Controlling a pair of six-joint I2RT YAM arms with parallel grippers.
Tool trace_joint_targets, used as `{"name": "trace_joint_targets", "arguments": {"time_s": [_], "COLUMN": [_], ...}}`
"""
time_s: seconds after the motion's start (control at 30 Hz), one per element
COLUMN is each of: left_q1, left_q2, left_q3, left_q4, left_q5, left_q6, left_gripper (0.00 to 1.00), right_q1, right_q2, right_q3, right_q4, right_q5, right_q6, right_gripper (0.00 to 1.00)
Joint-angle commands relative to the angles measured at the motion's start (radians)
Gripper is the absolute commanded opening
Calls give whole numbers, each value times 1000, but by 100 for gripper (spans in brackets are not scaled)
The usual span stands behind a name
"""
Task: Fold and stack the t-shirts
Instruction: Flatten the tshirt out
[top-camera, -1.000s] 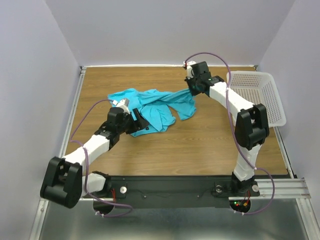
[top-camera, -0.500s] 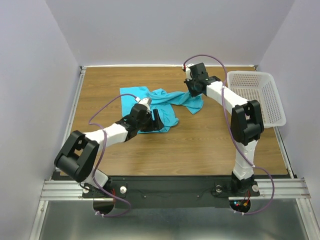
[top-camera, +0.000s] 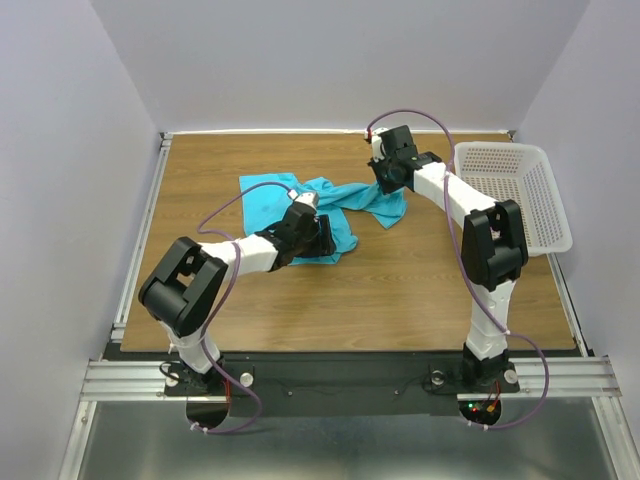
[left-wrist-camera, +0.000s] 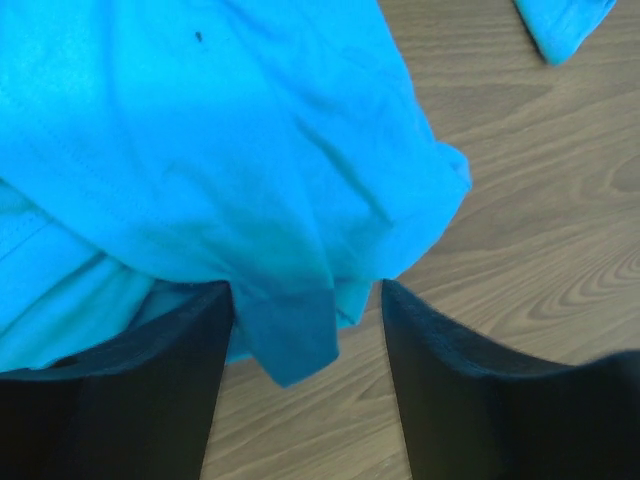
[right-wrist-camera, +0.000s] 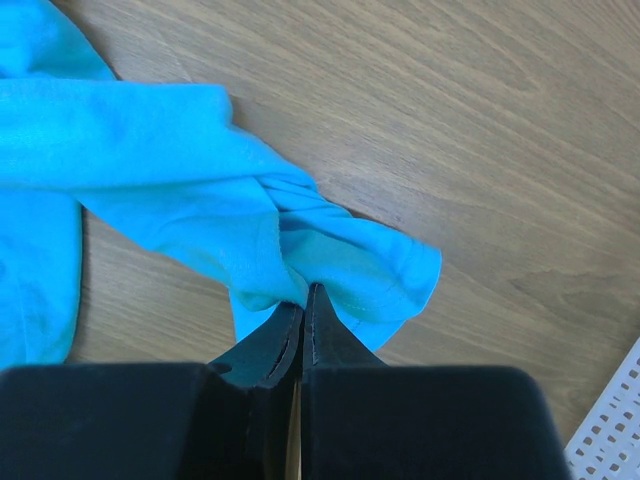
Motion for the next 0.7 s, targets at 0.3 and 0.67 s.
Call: {"name": "trace_joint_targets", "arguments": {"time_s": [0.3, 0.67], "left_q1": [-17, 241], "left_q2": [-86, -611], "left_q3": [10, 114], "left_q4": [-12, -478], "left_q5": [31, -256], "left_q6": [168, 511], "left_gripper": [0, 0], "right_q1": [-50, -145], "right_q2": [-45, -121], "right_q3": [9, 36], "right_q4": [20, 23], "right_q5": [-17, -35], "right_q6": [11, -3], "right_gripper": [1, 1]}}
